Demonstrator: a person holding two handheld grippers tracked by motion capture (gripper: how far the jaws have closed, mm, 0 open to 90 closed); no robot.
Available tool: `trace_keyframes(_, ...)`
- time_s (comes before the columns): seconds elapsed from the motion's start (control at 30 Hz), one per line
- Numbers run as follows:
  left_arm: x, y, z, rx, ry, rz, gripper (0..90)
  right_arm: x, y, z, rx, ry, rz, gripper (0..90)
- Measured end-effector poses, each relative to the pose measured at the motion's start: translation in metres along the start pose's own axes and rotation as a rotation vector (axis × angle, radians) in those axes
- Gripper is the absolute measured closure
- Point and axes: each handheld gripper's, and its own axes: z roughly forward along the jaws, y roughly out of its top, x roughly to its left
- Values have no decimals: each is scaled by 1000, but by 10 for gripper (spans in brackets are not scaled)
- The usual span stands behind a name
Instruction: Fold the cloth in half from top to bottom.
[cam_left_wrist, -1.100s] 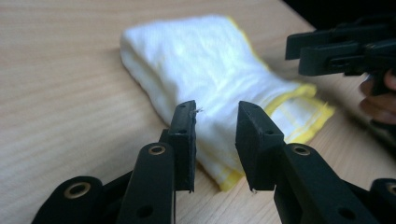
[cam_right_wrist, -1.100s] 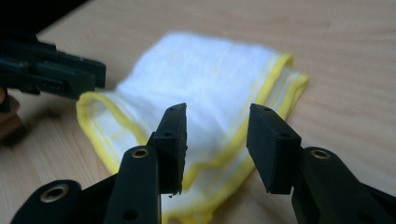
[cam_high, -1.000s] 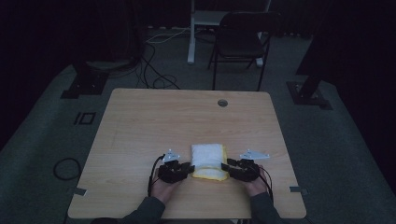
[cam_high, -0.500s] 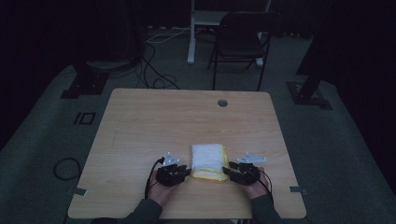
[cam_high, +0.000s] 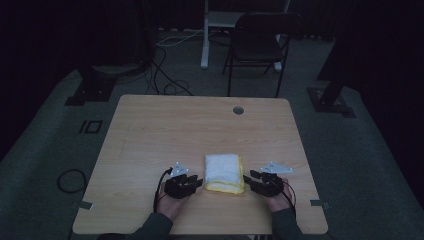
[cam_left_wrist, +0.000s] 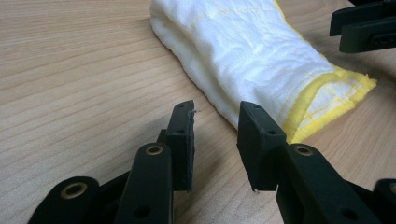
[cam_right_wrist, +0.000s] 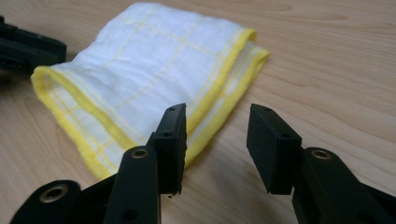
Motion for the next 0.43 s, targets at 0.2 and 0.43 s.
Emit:
trace_keyframes(0.2, 1, 0, 0, -7, -4, -15, 666, -8, 0, -2, -11, -27, 26, 577)
trace_keyframes(0.43, 1, 0, 0, -7, -6, -20, 659, -12, 0, -2, -10, -43, 33, 577)
